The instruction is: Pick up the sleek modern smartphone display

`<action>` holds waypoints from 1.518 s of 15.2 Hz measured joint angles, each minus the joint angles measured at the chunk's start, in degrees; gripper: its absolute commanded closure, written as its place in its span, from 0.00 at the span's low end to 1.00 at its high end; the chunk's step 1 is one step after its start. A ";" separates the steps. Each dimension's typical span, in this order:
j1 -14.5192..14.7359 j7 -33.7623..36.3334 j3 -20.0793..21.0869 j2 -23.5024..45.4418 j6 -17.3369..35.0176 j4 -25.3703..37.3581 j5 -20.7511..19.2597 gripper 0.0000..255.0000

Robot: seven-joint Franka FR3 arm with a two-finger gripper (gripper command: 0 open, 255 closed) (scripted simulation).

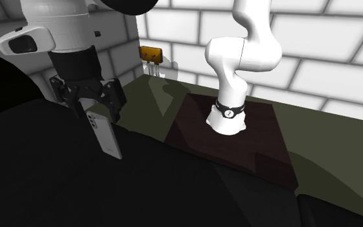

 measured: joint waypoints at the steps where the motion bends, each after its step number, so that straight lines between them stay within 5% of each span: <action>1: 0.07 -0.19 -0.15 0.55 0.99 -0.53 0.29 0.00; 2: 0.05 -0.30 -0.24 0.69 1.49 -0.91 0.34 0.00; 3: 0.04 -0.44 -0.33 0.88 1.83 -1.08 0.44 1.00; 13: 0.05 -0.57 -0.39 1.02 2.22 -1.22 0.57 1.00; 23: -0.14 0.73 0.77 -2.11 -4.96 3.18 -0.95 1.00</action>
